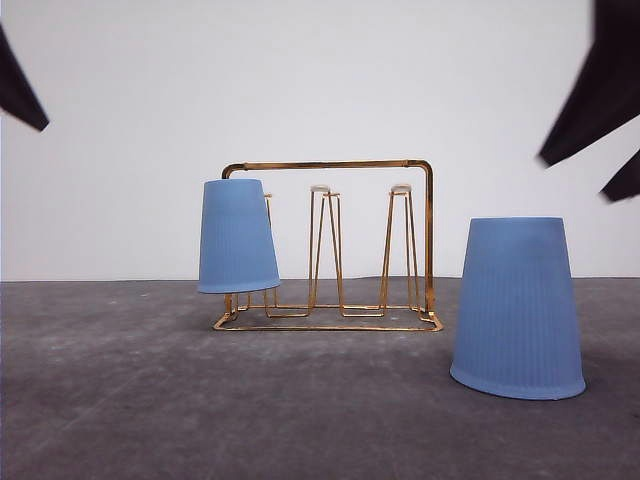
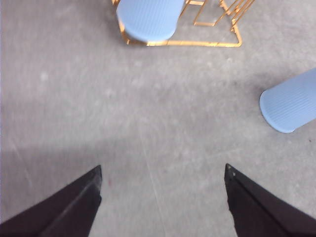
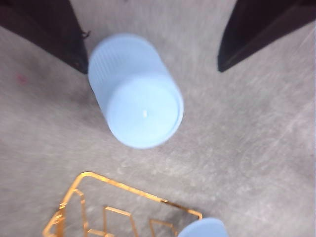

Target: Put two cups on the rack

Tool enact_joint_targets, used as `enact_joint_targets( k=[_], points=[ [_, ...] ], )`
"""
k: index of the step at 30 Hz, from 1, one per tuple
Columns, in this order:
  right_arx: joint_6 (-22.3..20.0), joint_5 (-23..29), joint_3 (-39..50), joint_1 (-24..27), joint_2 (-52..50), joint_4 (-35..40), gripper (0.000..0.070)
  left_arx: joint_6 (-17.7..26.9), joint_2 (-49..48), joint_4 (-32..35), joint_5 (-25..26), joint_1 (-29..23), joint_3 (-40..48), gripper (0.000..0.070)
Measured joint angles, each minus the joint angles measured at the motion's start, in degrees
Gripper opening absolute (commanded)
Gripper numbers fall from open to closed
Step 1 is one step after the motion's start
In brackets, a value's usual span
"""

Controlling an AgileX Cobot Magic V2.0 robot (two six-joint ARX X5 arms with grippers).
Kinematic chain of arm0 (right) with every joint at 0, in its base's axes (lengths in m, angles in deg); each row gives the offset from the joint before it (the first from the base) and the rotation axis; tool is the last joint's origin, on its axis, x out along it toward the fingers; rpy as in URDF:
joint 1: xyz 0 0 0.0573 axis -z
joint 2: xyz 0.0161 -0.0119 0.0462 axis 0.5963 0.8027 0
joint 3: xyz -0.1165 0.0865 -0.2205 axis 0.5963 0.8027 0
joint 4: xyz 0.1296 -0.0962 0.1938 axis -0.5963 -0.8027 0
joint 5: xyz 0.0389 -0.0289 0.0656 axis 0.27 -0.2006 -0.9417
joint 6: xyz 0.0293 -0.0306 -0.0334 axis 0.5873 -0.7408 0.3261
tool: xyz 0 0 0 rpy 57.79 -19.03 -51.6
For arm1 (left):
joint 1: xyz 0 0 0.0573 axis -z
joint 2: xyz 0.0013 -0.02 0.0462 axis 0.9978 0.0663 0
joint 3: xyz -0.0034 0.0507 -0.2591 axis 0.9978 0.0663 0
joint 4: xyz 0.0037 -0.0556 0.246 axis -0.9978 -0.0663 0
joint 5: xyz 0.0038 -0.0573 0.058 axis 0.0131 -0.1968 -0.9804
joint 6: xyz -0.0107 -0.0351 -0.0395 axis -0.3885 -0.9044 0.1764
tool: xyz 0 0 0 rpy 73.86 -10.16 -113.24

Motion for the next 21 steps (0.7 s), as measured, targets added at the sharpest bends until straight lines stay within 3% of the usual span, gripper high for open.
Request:
enact_joint_targets(
  k=[9, 11, 14, 18, 21],
  points=[
    [0.6, 3.0, 0.0, -3.9, 16.9, 12.4, 0.0565, -0.8, 0.2, 0.9, -1.8, 0.0, 0.0, 0.0460],
    [0.6, 4.0, 0.0, -4.4, 19.8, 14.3, 0.0504, -0.9, 0.2, 0.9, -2.1, 0.0, 0.0, 0.0460],
    [0.7, 5.7, -0.1, -5.0, 22.1, 15.6, 0.0345, -0.9, 0.2, 0.9, -2.1, 0.0, 0.0, 0.0460],
    [1.3, 6.1, -1.5, -5.2, 21.6, 13.1, 0.0328, -0.9, 0.2, 0.9, -2.1, 0.0, 0.0, 0.0460],
    [2.4, 6.2, -4.6, -5.3, 21.1, 5.7, 0.0330, -0.9, 0.2, 0.9, -2.1, 0.0, 0.0, 0.0460]
  ],
)
